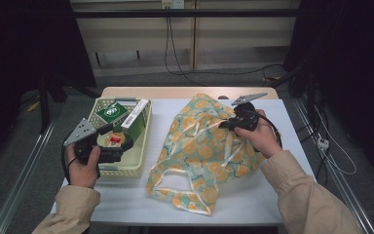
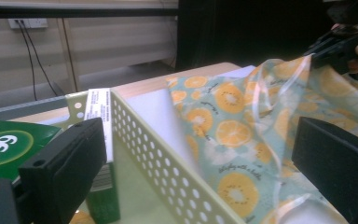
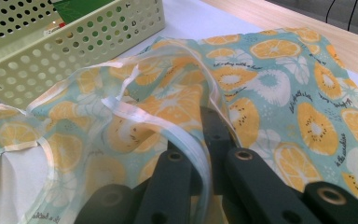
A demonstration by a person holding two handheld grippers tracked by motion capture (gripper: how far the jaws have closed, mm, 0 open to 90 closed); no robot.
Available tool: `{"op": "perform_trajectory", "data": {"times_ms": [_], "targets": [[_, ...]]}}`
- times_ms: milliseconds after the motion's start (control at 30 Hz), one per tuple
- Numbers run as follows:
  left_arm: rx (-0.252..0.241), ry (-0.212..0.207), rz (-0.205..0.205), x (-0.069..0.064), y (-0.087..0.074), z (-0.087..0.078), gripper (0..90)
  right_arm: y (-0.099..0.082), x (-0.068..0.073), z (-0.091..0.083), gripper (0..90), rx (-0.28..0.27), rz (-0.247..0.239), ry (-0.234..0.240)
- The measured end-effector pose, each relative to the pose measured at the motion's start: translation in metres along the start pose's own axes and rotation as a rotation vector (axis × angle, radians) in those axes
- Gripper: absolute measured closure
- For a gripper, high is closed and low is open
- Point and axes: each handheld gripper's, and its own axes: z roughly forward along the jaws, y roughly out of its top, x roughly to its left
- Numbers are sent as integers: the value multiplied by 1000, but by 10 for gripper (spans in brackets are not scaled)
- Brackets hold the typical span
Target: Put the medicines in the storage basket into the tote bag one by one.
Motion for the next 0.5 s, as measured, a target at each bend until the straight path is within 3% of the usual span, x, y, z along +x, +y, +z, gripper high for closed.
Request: {"op": "perform_trajectory", "data": {"times_ms": [500], "targets": [[39, 29, -4, 24, 2, 15, 29, -6, -2, 1, 900, 5, 4, -3]]}}
